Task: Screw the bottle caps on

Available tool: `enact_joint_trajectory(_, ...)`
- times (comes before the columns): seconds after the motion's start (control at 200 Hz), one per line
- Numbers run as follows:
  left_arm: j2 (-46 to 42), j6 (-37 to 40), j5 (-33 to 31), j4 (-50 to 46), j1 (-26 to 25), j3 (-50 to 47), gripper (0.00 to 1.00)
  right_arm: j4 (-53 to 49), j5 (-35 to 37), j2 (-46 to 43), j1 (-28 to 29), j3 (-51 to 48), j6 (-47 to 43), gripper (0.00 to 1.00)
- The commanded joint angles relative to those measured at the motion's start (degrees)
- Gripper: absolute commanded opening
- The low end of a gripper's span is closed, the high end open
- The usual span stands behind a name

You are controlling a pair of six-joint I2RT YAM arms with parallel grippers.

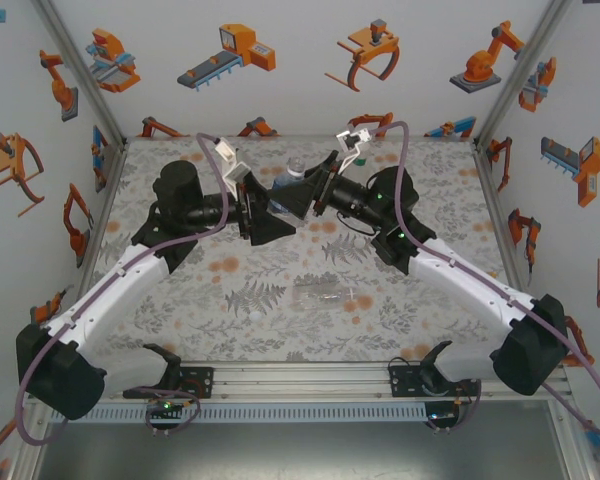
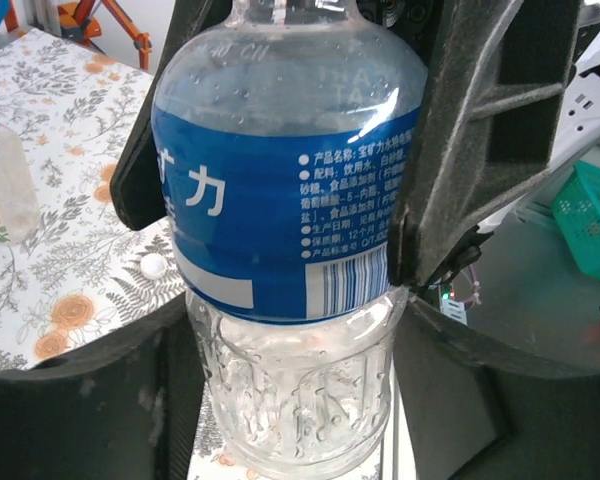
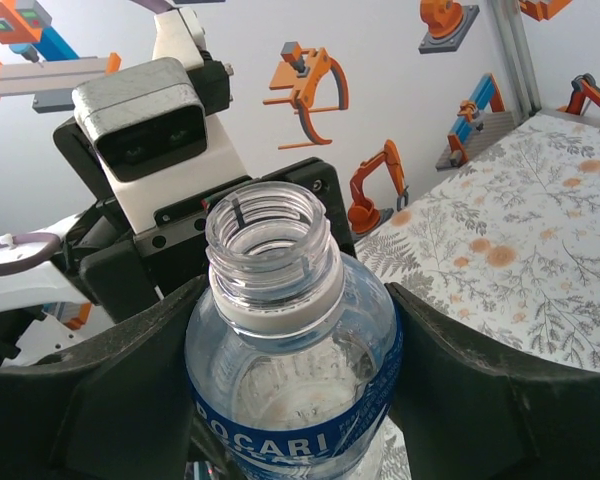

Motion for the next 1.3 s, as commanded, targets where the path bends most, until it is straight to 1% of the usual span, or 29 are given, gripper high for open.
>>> enact_joint_trajectory(0.0, -2.10, -3.43, 1.81, 8.44, -0.96, 0.16, 0.69, 2.32, 0.10, -1.88, 0.84, 2.44, -0.73, 0.47)
enact_joint_trajectory(0.175, -1.86, -6.53, 1.70, 15.60, -1.91, -1.18, 0.71, 4.40, -0.13, -2.82, 1.44, 3.31, -0.35, 0.46)
enact_joint_trajectory(0.431, -1.34, -5.73, 1.33, 18.05, -2.59, -2.33, 0.69, 4.90, -0.75, -4.04, 2.21, 4.63, -0.35, 0.46)
enact_joint_trajectory(0.621, -1.13, -4.52, 1.44, 17.35, -3.00, -2.01, 0.67, 4.73, -0.48, -5.07, 2.51, 4.92, -0.70, 0.46)
enact_joint_trajectory(0.746, -0.86, -3.90, 1.63, 16.40, -3.51, -1.42, 0.63, 4.19, -0.48, -5.21, 2.67, 5.11, -1.03, 0.46)
enact_joint_trajectory(1.026, -0.84, -1.20, 2.16, 11.96, -4.24, -0.35, 0.64, 1.37, 0.75, -5.82, 3.30, 5.51, -3.60, 0.46)
enact_joint_trajectory(1.106, -0.83, -0.88, 2.16, 11.60, -4.30, -0.22, 0.62, 0.73, 0.70, -5.71, 3.52, 5.90, -4.09, 0.46)
enact_joint_trajectory(1.297, -0.51, -0.52, 2.16, 11.51, -4.35, 0.21, 0.53, 0.25, 0.84, -5.38, 3.86, 6.16, -4.64, 0.46)
